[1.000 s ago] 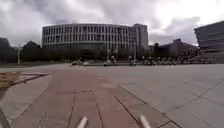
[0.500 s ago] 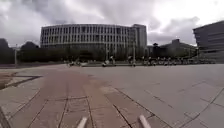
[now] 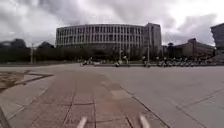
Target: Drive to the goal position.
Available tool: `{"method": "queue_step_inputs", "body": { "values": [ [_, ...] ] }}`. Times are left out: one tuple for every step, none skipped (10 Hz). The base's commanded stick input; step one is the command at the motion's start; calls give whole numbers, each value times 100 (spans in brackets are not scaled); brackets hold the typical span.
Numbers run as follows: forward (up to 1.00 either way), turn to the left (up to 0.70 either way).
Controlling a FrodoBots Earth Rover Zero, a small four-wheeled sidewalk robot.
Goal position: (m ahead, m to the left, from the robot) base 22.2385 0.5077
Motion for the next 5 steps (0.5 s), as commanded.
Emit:
{"method": "queue_step_inputs", "body": {
  "values": [
    [70, 1],
    [70, 1],
    [70, 1],
    [70, 1],
    [70, 1]
  ]
}}
